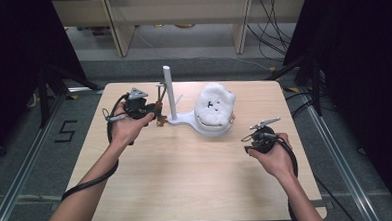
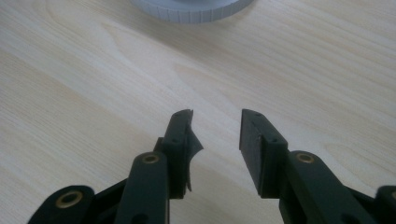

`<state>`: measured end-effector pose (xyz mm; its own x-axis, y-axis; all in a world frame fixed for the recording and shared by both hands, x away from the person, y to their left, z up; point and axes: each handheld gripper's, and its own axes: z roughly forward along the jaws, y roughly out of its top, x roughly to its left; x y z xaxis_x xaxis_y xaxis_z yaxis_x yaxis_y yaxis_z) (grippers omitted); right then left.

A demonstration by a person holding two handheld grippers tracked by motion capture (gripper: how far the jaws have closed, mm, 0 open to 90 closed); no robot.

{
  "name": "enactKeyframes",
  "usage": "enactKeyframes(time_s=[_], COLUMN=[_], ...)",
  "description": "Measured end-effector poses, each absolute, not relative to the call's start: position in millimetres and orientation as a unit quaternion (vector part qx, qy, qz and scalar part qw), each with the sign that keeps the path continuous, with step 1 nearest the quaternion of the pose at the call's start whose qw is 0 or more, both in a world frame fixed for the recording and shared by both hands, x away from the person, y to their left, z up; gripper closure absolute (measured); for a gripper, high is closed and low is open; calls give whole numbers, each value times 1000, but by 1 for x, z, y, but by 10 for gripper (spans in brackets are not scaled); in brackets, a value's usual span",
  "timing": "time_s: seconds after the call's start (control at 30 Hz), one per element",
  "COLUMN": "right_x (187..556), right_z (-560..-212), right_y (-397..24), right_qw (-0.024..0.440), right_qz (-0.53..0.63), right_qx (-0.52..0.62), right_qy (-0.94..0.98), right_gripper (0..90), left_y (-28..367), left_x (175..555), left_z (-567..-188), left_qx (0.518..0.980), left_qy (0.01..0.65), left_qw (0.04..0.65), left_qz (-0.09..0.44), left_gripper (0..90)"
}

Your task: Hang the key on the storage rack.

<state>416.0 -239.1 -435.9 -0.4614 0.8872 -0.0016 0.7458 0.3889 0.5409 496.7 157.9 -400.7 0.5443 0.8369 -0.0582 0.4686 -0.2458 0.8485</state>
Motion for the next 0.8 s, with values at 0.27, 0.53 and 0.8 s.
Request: enactKeyframes(time_s=[0.27, 0.53, 0.8], right_x=[415, 414, 413], right_z=[-436, -437, -438], right_y=[-241, -240, -240], right_qw=[147, 140, 140], right_qz=[239, 237, 239], right_qx=[497, 503, 508], right_qy=[821, 819, 816], right_gripper=[647, 646, 643], left_y=[153, 152, 158], left_x=[500, 502, 496], left_z=[-403, -407, -407], left_qx=[763, 765, 773], left_qy=[431, 428, 419], left_qw=[436, 433, 421], left_qz=[206, 210, 222], left_gripper=[671, 658, 486])
